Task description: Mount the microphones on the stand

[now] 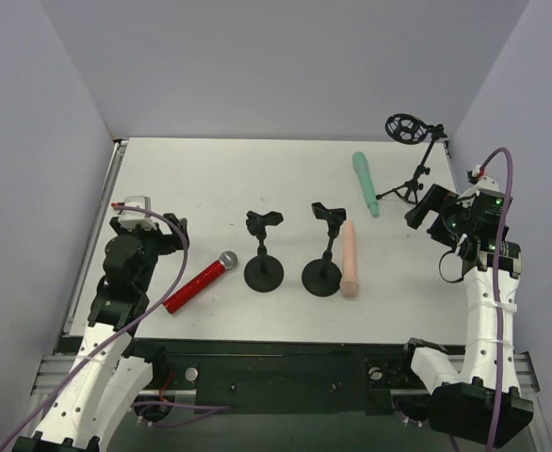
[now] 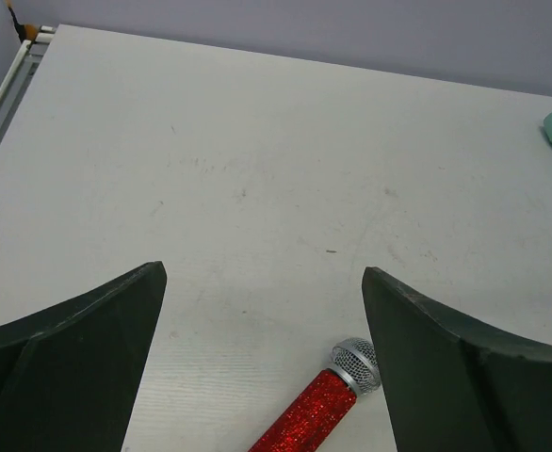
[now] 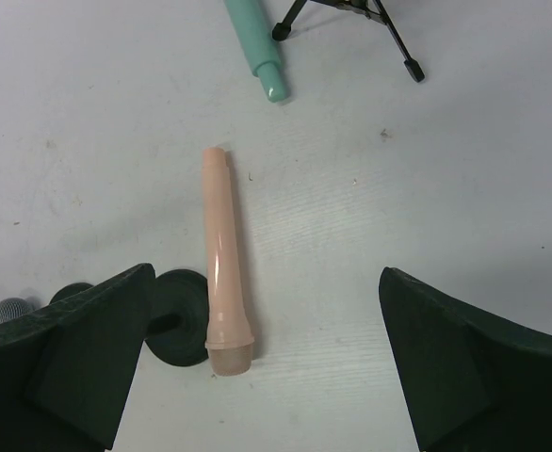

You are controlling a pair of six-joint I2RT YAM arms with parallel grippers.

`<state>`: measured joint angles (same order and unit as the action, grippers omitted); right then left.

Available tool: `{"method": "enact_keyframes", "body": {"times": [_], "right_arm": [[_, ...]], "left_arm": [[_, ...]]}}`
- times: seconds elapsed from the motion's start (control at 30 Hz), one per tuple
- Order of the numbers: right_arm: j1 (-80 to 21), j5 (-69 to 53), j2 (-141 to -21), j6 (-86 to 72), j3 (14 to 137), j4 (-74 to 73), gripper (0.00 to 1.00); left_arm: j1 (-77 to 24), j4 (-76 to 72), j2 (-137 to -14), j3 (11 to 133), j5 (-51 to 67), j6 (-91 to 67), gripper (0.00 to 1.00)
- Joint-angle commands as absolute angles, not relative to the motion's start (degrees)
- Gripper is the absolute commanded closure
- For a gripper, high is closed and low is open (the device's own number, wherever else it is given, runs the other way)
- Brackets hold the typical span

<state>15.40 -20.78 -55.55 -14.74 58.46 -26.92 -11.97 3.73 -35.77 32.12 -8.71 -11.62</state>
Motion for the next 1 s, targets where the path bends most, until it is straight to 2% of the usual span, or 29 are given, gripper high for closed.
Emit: {"method": "enact_keyframes", "body": {"times": [0.0, 0.23, 0.33, 0.53, 0.77, 0.87, 0.97], "right_arm": [[15.38, -19.6, -55.11, -15.12, 58.62, -25.93, 0.0], [13.89, -26.62, -56.25, -9.68, 58.45, -27.15, 0.0], [10.13, -29.79, -57.12, -0.75, 58.36, -30.04, 0.0], [0.35, -25.76, -61.69, 13.61, 60.55, -39.62, 0.0], [-5.1, -18.66, -72.57, 6.53, 62.66, -38.59, 0.0], [-5.54, -18.02, -75.76, 2.12, 61.79, -35.34, 0.09], [-7.55, -14.26, -77.95, -4.19, 59.77, -29.81, 0.12]], "left_arm": [[-12.22, 3.69, -35.86, 36.29, -5.81, -14.59, 0.03], [-12.22, 5.89, -34.89, 36.56, -1.67, -17.75, 0.03], [-12.13, 6.33, -34.45, 36.04, -1.32, -18.54, 0.03], [-12.22, 7.21, -35.15, 36.04, -0.09, -20.74, 0.03], [-12.13, 7.99, -35.51, 35.24, 0.0, -22.5, 0.03], [-12.13, 8.26, -35.42, 35.24, 0.0, -22.85, 0.03], [-12.13, 8.52, -35.25, 34.98, 0.0, -23.38, 0.03]]}}
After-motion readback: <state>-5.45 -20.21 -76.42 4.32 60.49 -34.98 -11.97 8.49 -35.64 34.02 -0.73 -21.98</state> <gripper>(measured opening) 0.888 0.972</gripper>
